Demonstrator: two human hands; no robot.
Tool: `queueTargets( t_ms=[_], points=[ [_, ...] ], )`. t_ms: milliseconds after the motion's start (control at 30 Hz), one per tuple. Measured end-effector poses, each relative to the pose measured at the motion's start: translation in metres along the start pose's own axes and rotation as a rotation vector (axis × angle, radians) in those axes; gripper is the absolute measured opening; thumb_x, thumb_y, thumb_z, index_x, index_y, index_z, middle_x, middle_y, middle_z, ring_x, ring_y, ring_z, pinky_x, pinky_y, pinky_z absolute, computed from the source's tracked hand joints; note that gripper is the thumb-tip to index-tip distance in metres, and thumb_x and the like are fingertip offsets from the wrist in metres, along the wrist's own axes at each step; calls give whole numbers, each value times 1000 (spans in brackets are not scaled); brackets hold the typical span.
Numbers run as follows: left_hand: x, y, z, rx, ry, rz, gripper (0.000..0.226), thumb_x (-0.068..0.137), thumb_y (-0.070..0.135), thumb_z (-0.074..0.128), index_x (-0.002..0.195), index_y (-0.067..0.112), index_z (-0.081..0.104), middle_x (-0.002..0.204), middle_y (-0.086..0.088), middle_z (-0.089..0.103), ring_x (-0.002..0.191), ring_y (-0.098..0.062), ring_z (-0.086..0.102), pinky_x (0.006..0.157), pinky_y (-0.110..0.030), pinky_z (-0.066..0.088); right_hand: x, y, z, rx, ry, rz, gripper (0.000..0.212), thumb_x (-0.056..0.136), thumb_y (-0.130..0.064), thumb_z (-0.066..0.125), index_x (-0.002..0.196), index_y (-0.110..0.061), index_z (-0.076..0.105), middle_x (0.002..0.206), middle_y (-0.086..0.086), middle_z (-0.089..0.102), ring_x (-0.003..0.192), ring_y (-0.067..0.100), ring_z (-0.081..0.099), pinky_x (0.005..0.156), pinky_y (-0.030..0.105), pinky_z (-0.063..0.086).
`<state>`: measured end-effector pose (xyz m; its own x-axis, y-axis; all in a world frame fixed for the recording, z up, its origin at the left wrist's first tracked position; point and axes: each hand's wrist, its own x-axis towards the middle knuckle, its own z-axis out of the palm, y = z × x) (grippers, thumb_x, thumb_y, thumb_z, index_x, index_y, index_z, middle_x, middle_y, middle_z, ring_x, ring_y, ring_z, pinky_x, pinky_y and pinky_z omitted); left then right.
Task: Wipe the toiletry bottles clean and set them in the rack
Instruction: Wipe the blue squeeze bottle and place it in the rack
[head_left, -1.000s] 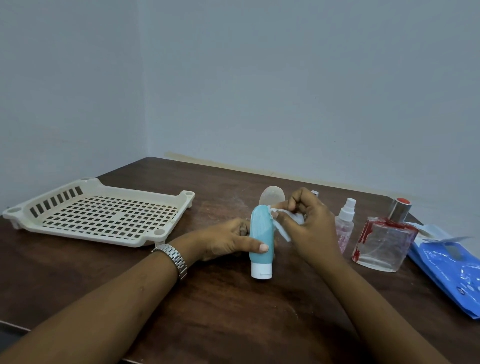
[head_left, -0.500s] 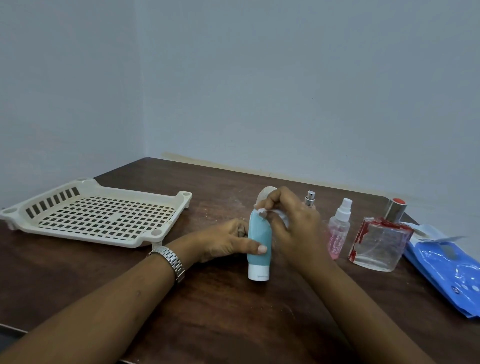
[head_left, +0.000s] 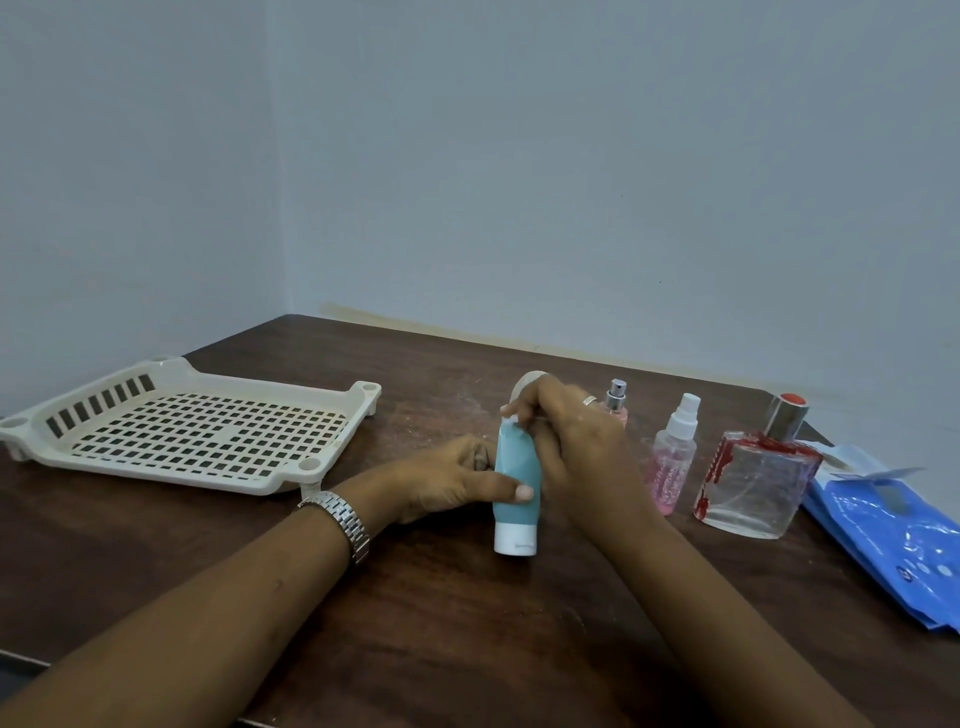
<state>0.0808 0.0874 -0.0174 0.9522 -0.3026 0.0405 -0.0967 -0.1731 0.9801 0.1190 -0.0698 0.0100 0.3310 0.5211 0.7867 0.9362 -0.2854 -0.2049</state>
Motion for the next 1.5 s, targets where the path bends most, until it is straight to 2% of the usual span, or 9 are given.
queueTargets(
  t_ms=[200,333,500,700,933,1067,1200,1400,1500],
  points=[
    [-3,3,0,-35,-7,32,26,78,16,67,103,14,61,100,4,70,101,-14,64,92,-26,50,-6,-5,0,-92,-120,-126,7,84,-21,38,85,-27,39,86,0,60,74,15,55,59,27,49],
    [0,2,0,-7,1,3,24,78,19,67,100,10,66,101,-1,71,97,-15,65,91,-27,50,-1,1,-2,-36,-20,-27,12,85,-9,43,85,-20,48,86,-2,62,77,14,56,63,31,48],
    [-2,2,0,-45,-6,25,19,83,9,65,101,15,62,101,2,69,99,-13,64,91,-25,50,-5,-5,-2,-58,-94,-119,10,84,-16,41,85,-19,51,85,-2,60,75,15,57,60,31,50],
    [0,2,0,-4,-6,-10,44,69,32,73,104,6,65,104,-5,70,97,-16,65,90,-27,50,0,9,-2,117,108,130,31,81,10,57,79,-20,48,77,-24,57,85,3,62,68,16,48],
    [-2,3,-2,-49,-2,-8,22,80,14,67,103,13,66,99,4,72,97,-11,66,86,-23,50,-12,7,-2,195,117,137,30,79,10,63,75,-17,48,77,-14,60,88,-16,59,68,5,46],
    [-3,4,-2,-45,-5,-12,17,86,8,65,102,12,65,100,3,71,96,-11,66,88,-24,50,-4,6,0,176,172,163,23,78,10,63,75,-10,52,75,-17,57,86,-15,59,67,4,43],
    [-4,6,-1,-42,6,-5,19,88,4,61,105,14,63,103,3,70,99,-11,65,89,-23,50,-9,-2,1,108,106,66,35,79,5,63,76,-25,46,74,-30,54,86,-1,62,64,2,40],
    [-3,4,-1,-38,8,-23,18,86,8,64,103,13,65,100,3,71,97,-12,66,87,-23,50,-7,5,-3,132,134,95,32,78,9,64,75,-19,48,76,-21,57,86,-13,60,68,4,44],
    [-4,4,-2,-56,12,-8,21,87,4,63,105,14,62,102,4,71,99,-12,66,87,-23,50,-10,-4,0,104,107,52,39,77,8,64,77,-27,46,77,-19,58,86,-1,61,66,2,41]
  ],
)
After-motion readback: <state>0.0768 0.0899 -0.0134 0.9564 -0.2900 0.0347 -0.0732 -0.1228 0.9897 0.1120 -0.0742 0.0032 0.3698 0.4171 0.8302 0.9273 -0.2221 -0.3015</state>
